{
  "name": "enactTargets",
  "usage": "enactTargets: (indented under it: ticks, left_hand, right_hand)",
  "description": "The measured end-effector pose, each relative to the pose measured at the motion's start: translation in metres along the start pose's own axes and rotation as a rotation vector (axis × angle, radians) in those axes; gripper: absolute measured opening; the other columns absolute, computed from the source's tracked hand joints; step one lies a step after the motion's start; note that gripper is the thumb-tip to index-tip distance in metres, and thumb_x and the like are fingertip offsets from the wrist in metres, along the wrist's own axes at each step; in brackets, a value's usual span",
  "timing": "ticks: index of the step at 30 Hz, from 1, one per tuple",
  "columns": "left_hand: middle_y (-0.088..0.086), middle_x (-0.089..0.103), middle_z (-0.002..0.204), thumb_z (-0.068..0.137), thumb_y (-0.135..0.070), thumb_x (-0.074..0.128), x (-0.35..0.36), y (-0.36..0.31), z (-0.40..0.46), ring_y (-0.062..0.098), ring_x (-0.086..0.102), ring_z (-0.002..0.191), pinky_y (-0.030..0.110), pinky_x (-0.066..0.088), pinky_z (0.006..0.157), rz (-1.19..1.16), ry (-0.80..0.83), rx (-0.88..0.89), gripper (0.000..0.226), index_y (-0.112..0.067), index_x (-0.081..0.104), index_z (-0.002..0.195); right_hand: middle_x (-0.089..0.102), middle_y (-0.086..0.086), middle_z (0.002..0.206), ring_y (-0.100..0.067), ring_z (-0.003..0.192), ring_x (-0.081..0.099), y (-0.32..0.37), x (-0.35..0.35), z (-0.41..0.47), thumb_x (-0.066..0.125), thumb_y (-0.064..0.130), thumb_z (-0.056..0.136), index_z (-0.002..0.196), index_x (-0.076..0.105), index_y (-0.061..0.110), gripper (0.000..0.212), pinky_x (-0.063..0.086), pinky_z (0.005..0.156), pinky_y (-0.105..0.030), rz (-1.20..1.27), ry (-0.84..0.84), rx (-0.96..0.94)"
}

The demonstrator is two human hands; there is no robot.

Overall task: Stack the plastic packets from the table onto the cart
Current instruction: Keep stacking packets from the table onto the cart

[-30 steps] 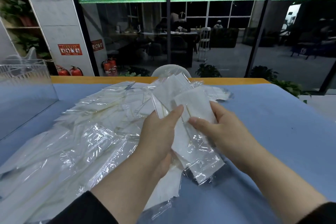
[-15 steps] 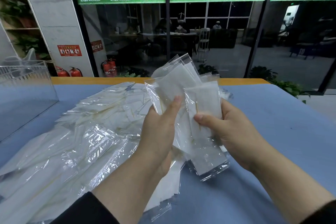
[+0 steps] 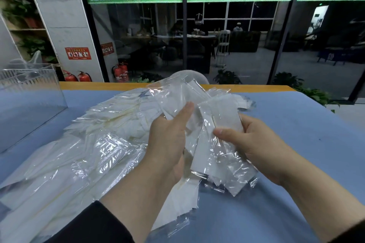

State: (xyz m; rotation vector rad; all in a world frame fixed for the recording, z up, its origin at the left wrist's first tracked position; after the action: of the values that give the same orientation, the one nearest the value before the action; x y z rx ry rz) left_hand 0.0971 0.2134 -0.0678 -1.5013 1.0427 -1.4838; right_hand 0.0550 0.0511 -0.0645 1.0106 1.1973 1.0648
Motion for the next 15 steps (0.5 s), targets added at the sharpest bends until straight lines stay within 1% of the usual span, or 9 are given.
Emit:
enactTargets:
  ticks: [1,2,4,6,8,10,12,13,15]
  left_hand:
    - [0.010,0.078,0.102,0.082,-0.047,0.082,-0.001,0.001,0.002,0.034,0.074,0.098,0.052,0.059,0.087,-0.014,-0.025,0.017,0.042,-0.015,0.073,0.107]
    - [0.006,0.079,0.097,0.087,-0.041,0.078,-0.002,0.000,0.003,0.029,0.075,0.095,0.047,0.060,0.084,-0.040,-0.060,0.043,0.031,-0.016,0.073,0.104]
    - [-0.001,0.079,0.088,0.094,-0.033,0.072,-0.005,-0.004,0.005,0.022,0.076,0.089,0.038,0.061,0.074,-0.096,-0.139,0.090,0.014,-0.019,0.071,0.095]
    - [-0.002,0.078,0.085,0.095,-0.033,0.070,-0.008,-0.009,0.007,0.025,0.076,0.091,0.041,0.062,0.077,-0.123,-0.199,0.128,0.015,-0.019,0.070,0.092]
    - [-0.002,0.078,0.089,0.095,-0.035,0.070,-0.013,-0.014,0.008,0.026,0.076,0.092,0.048,0.062,0.085,-0.143,-0.299,0.182,0.018,-0.017,0.072,0.098]
    - [-0.007,0.076,0.085,0.095,-0.037,0.069,-0.020,-0.020,0.011,0.018,0.075,0.081,0.042,0.063,0.080,-0.174,-0.418,0.235,0.018,-0.019,0.071,0.099]
    - [-0.013,0.065,0.070,0.093,-0.040,0.069,-0.027,-0.027,0.013,0.009,0.062,0.062,0.029,0.055,0.068,-0.154,-0.533,0.271,0.020,-0.021,0.066,0.088]
    - [-0.014,0.060,0.066,0.092,-0.042,0.068,-0.030,-0.029,0.014,0.009,0.056,0.060,0.027,0.050,0.067,-0.128,-0.558,0.272,0.022,-0.022,0.064,0.085]
    - [-0.011,0.064,0.074,0.089,-0.042,0.069,-0.028,-0.027,0.014,0.015,0.062,0.071,0.032,0.053,0.079,-0.069,-0.501,0.216,0.023,-0.019,0.063,0.087]
  right_hand:
    - [0.055,0.007,0.056,-0.011,0.045,0.038,-0.002,0.001,0.001,0.071,0.020,0.092,0.091,0.068,0.020,0.003,0.034,0.042,-0.017,-0.019,0.017,0.002]
    - [0.054,0.008,0.055,-0.010,0.045,0.038,-0.002,0.001,0.001,0.072,0.018,0.092,0.090,0.068,0.021,0.005,0.033,0.043,-0.017,-0.034,0.025,0.006]
    - [0.058,0.004,0.060,-0.013,0.049,0.040,-0.003,0.000,0.001,0.073,0.018,0.091,0.093,0.070,0.021,0.005,0.034,0.046,-0.018,-0.059,0.040,0.009]
    - [0.067,-0.009,0.070,-0.016,0.055,0.048,-0.004,-0.002,0.001,0.073,0.018,0.091,0.099,0.071,0.021,0.009,0.040,0.052,-0.022,-0.068,0.051,0.030]
    - [0.073,-0.013,0.079,-0.017,0.060,0.055,-0.004,-0.003,0.002,0.072,0.016,0.091,0.101,0.071,0.019,0.011,0.043,0.056,-0.024,-0.064,0.028,0.049]
    - [0.068,-0.003,0.065,-0.014,0.050,0.052,-0.004,-0.006,0.004,0.071,0.012,0.092,0.097,0.070,0.018,0.008,0.039,0.046,-0.021,-0.046,-0.052,0.032]
    - [0.063,0.006,0.055,-0.009,0.039,0.049,-0.003,-0.013,0.007,0.068,0.009,0.093,0.093,0.067,0.017,0.008,0.035,0.038,-0.018,0.009,-0.203,-0.008]
    - [0.065,0.007,0.057,-0.008,0.039,0.053,-0.002,-0.017,0.007,0.068,0.008,0.093,0.094,0.067,0.016,0.008,0.037,0.037,-0.018,0.060,-0.279,-0.032]
    - [0.075,0.005,0.074,-0.012,0.054,0.065,0.001,-0.024,0.007,0.068,0.012,0.093,0.098,0.069,0.016,0.007,0.048,0.049,-0.023,0.187,-0.348,-0.075]
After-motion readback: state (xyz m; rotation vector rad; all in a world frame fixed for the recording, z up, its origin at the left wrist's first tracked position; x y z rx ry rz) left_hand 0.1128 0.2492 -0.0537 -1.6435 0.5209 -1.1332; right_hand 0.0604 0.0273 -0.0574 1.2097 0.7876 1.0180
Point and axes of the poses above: each hand's wrist, its own z-axis towards the middle knuckle, its own x-axis out of the palm, y = z × x, the point moved 1 cm from there along z, towards the middle knuckle
